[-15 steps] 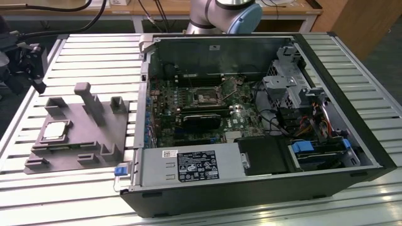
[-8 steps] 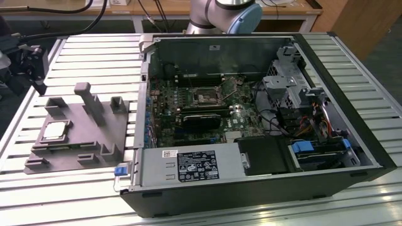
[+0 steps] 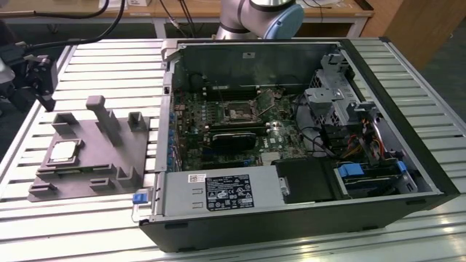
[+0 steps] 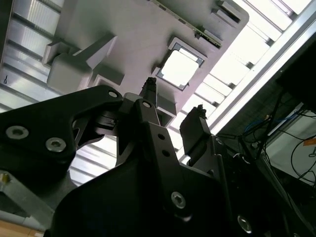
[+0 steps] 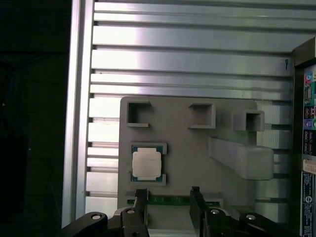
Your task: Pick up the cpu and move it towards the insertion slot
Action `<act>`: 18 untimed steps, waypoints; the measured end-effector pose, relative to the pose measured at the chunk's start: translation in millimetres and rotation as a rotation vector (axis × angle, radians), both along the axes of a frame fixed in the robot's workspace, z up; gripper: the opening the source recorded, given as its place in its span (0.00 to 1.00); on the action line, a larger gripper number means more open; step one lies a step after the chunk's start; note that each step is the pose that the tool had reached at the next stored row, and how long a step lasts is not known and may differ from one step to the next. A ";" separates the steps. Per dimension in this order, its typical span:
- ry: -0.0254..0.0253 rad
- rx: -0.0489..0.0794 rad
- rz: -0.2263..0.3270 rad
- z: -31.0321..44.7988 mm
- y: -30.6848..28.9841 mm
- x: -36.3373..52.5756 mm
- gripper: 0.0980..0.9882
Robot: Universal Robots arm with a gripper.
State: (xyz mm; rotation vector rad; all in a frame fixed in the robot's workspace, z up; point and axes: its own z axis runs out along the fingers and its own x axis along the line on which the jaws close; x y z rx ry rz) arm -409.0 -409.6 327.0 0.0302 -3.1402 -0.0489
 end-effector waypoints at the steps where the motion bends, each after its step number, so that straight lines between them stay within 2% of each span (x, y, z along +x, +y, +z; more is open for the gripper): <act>1: 0.0001 0.000 0.000 -0.4 0.0 -0.1 0.42; 18: 0.0000 0.000 0.000 -9.5 0.0 -0.8 0.42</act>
